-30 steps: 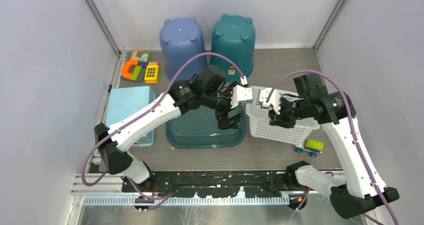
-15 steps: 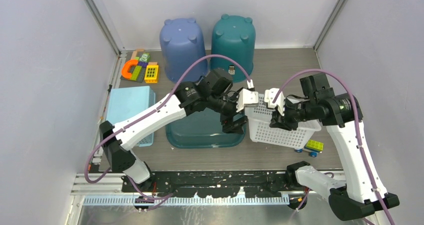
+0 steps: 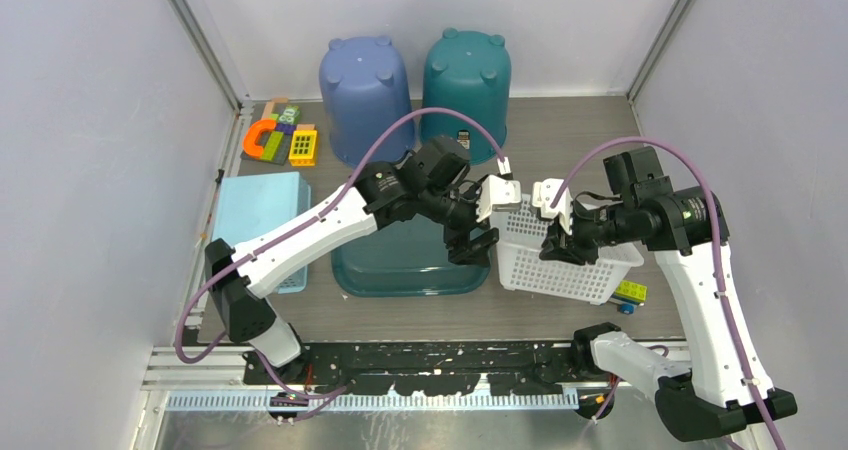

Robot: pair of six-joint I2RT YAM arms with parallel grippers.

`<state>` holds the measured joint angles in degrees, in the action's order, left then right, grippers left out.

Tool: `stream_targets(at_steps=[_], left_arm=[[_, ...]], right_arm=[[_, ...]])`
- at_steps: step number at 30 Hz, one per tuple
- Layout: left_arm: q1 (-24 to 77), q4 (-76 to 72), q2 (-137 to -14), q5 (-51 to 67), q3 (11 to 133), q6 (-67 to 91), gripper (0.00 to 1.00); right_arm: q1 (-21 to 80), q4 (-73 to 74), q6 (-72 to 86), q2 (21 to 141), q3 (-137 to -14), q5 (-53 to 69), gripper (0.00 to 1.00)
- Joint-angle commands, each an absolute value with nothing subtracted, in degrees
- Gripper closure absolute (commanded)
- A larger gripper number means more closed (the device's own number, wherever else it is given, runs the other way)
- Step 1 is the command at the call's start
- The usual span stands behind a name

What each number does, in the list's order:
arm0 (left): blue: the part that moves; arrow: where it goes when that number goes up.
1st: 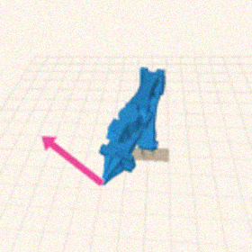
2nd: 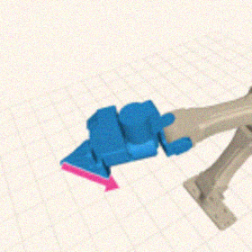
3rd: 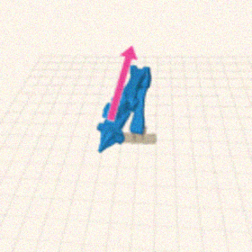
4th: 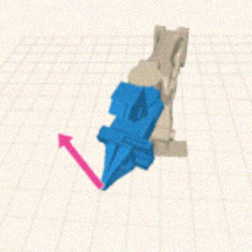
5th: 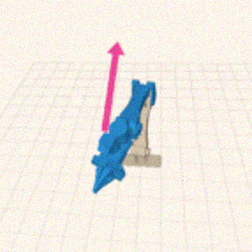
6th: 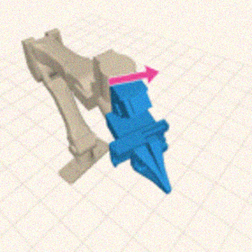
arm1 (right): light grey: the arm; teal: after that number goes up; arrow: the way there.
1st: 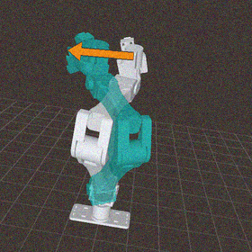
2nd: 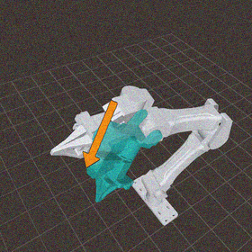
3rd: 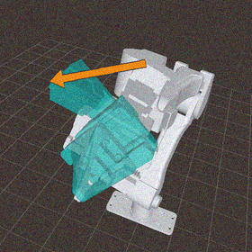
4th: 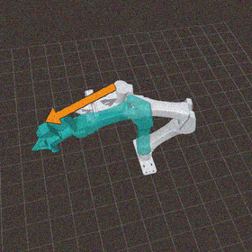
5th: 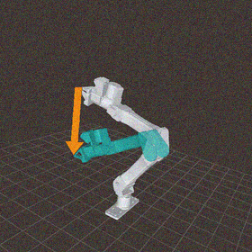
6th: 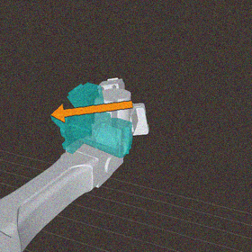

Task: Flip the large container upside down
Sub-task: Turn the container upside down at the center of the board.

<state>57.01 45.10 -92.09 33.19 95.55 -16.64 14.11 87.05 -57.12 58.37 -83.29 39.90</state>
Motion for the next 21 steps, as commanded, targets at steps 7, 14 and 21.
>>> stream_targets(at_steps=[7, 14, 21], left_arm=[[57.47, 44.54, -91.32, 30.79, 98.60, -17.14, 0.21], [58.75, 45.08, -93.67, 31.27, 99.17, -17.96, 0.29], [59.06, 46.07, -95.18, 31.28, 100.83, -18.37, 0.55]], right_arm=[[14.02, 88.12, -58.35, 57.83, -84.84, 44.18, 0.99], [14.00, 88.62, -58.27, 58.67, -85.83, 44.56, 0.99], [13.94, 88.96, -58.53, 58.52, -85.87, 44.20, 0.99]])
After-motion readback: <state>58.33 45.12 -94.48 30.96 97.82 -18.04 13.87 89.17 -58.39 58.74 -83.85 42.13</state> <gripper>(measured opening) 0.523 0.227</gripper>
